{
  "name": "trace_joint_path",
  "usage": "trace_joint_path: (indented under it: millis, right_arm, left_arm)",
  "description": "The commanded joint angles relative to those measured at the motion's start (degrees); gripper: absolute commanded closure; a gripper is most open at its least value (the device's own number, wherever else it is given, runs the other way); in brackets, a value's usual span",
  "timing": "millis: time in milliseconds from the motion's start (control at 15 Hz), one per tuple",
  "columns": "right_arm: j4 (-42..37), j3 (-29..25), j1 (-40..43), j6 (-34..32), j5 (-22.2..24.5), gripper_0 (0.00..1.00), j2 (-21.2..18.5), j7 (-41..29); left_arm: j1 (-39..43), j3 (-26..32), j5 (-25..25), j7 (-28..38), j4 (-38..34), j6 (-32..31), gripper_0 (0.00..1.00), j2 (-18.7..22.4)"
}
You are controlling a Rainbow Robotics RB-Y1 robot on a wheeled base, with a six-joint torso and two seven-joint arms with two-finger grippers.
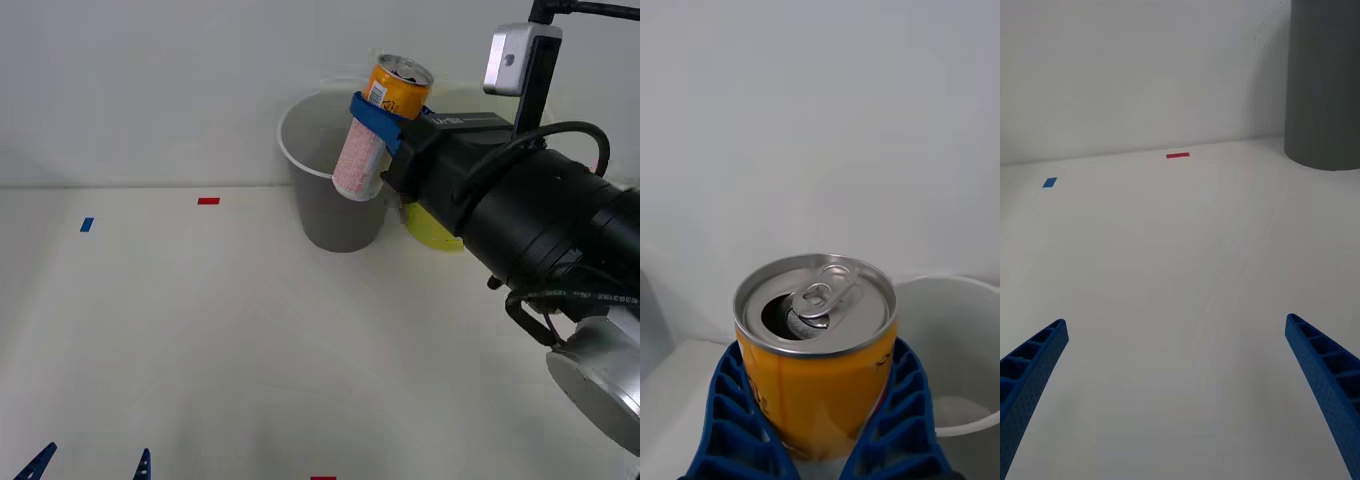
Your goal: Put cans in the gray bin and PET bottles in the light green bin.
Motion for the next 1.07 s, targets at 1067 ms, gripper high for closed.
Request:
trace_joint_path:
  millis: [1067]
  right_arm:
    - [38.91,-2.36,-22.09,-13.49,2.91,1.0,8.3,9.82]
  left_arm:
    - [0.0,0.0,0.0,0.0,0.0,0.0,0.0,0.0]
